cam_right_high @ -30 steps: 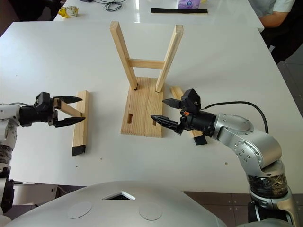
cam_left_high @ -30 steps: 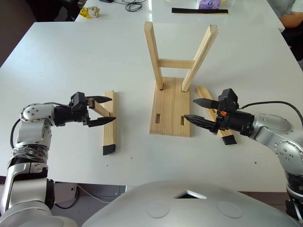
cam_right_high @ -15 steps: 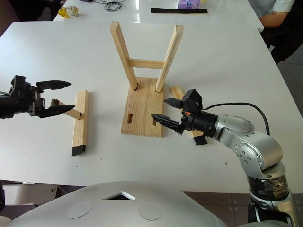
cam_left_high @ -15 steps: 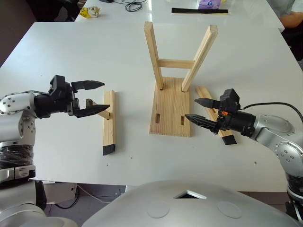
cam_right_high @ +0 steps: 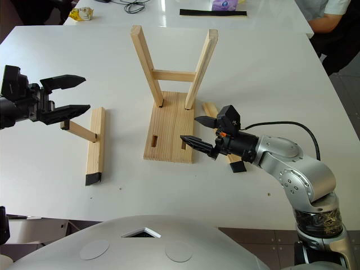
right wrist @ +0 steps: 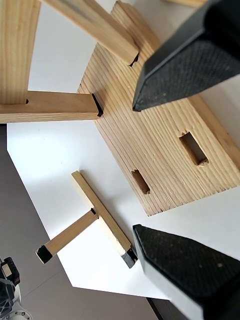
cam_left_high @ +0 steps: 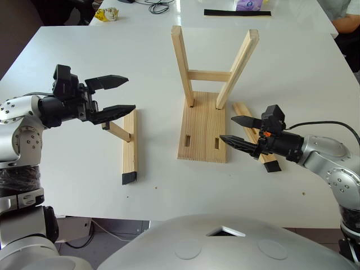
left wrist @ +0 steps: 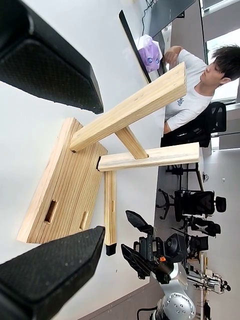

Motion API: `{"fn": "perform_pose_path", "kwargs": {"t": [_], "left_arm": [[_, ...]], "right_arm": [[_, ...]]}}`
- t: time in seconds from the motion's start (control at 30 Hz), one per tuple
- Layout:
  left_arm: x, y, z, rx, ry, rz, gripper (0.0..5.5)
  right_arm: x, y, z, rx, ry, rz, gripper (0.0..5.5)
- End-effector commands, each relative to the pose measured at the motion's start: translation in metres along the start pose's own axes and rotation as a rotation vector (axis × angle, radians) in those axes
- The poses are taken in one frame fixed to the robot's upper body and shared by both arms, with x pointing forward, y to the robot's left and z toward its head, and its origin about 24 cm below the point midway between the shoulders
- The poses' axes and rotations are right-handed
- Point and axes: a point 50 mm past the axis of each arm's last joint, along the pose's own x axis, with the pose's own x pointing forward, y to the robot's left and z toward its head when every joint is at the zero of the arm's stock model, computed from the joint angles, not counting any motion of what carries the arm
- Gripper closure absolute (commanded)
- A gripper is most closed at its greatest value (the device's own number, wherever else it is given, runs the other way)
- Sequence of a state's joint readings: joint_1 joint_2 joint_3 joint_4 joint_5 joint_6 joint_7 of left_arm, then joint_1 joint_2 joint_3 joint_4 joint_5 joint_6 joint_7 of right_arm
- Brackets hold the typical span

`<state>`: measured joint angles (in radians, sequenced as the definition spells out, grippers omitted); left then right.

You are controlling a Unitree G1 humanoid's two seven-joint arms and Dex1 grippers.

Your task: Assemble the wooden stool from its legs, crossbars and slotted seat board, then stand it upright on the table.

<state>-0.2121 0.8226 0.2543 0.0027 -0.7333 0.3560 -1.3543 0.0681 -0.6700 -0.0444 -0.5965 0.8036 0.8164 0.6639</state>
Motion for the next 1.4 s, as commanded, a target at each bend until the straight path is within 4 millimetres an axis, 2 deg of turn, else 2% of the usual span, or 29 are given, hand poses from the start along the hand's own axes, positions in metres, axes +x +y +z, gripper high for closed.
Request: {"fn": "perform_pose_path", "kwargs": {"t": [0.03,0.17,0.4,0.57,0.87,1.07,1.4], "left_arm": [[0.005,0.0,0.009,0.012,-0.032,-0.008,1.32],[0.009,0.001,0.006,0.007,-0.032,-0.015,1.32],[0.005,-0.004,-0.021,-0.022,-0.018,0.034,1.32],[0.001,-0.002,-0.005,-0.005,-0.056,0.048,1.32],[0.009,-0.006,0.016,0.02,-0.111,0.015,1.32],[0.002,-0.007,0.022,0.022,-0.111,0.03,1.32],[0.006,-0.01,0.031,0.022,-0.145,0.026,1.32]], "right_arm": [[-0.001,0.003,0.004,-0.021,-0.022,0.005,1.31],[0.0,0.004,0.005,-0.019,-0.03,0.014,1.31],[0.001,0.002,0.005,-0.02,-0.007,0.033,1.31],[-0.002,0.001,0.007,-0.025,-0.007,0.029,1.31],[0.0,0.002,0.008,-0.026,-0.018,0.025,1.31],[-0.001,0.005,0.011,-0.034,-0.018,0.039,1.31],[-0.002,0.006,0.011,-0.033,-0.012,0.043,1.31]]}}
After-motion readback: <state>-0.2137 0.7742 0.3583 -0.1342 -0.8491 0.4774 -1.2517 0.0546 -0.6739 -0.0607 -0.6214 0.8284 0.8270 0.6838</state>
